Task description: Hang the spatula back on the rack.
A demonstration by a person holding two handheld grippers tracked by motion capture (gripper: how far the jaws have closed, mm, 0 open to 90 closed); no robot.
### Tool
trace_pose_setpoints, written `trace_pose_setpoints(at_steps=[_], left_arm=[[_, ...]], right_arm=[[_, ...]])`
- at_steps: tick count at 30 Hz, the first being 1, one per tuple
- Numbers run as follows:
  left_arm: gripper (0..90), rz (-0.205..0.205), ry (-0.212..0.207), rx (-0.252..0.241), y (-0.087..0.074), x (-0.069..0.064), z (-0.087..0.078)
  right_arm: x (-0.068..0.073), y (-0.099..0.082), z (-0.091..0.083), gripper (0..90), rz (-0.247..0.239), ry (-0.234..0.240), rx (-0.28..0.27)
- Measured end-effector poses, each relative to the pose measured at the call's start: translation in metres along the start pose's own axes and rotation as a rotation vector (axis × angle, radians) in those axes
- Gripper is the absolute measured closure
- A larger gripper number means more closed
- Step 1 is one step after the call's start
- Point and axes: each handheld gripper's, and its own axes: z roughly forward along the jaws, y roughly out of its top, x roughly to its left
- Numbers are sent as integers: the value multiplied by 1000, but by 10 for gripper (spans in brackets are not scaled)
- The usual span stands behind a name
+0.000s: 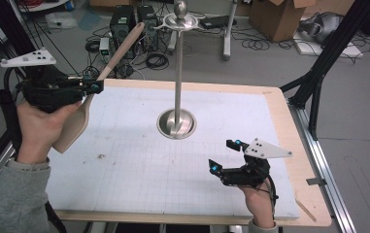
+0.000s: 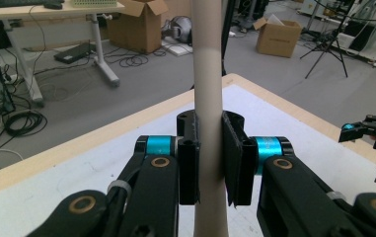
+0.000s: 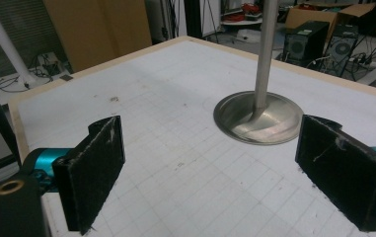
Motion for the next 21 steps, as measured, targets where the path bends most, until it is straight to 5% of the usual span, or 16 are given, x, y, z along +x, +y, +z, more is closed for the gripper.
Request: trace_pose_setpoints(at_steps=[21], left_arm=[[783,4,-25,9,5,-3,16]], right_arm=[[-1,-3,-6,107,1,7,15]])
